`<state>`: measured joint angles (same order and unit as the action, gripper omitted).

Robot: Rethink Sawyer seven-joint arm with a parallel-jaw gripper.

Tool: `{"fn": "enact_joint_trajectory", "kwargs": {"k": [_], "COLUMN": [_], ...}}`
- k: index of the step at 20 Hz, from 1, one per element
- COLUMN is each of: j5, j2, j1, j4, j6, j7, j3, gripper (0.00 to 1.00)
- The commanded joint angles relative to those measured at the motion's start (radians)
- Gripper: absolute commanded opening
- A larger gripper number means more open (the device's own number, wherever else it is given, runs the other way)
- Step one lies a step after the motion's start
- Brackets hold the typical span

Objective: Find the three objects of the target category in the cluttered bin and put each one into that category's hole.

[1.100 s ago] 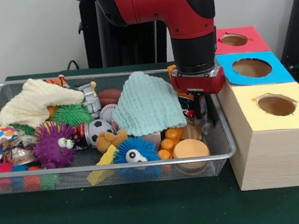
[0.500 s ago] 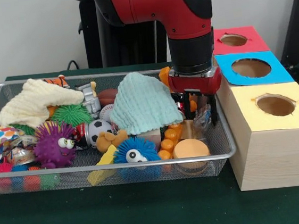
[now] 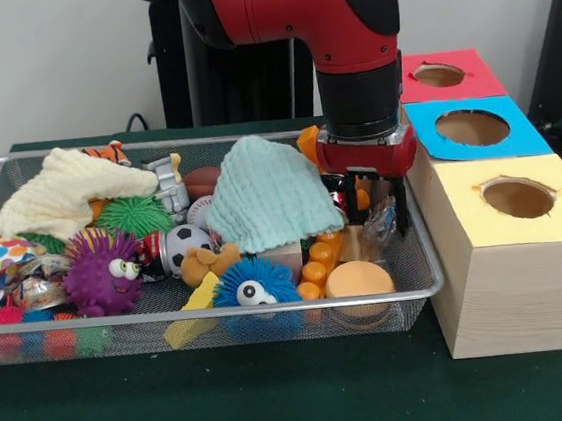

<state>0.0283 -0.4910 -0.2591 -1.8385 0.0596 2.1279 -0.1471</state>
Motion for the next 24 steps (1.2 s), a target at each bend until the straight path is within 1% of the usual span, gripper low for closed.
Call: {"fn": "enact_joint_trajectory", "kwargs": {"k": [1, 11, 16, 20, 21, 24], "j5": [0.007, -0.001, 0.000, 0.003, 0.008, 0.007], "j2": [0.061, 0.142, 0.174, 0.178, 0.178, 0.175], "j1": [0.050, 0.072, 0.073, 0.075, 0.071, 0.073], "j4": [-0.009, 0.039, 0.058, 0.063, 0.063, 0.062], "j6": [0.040, 0.007, -0.011, 0.000, 0.001, 0.005], "j7": [0.089, 0.095, 0.095, 0.087, 0.081, 0.082], "j3": [-0.090, -0.070, -0.073, -0.070, -0.073, -0.071], "gripper": [1.00, 1.00, 1.00, 1.00, 0.00, 0.00]}}
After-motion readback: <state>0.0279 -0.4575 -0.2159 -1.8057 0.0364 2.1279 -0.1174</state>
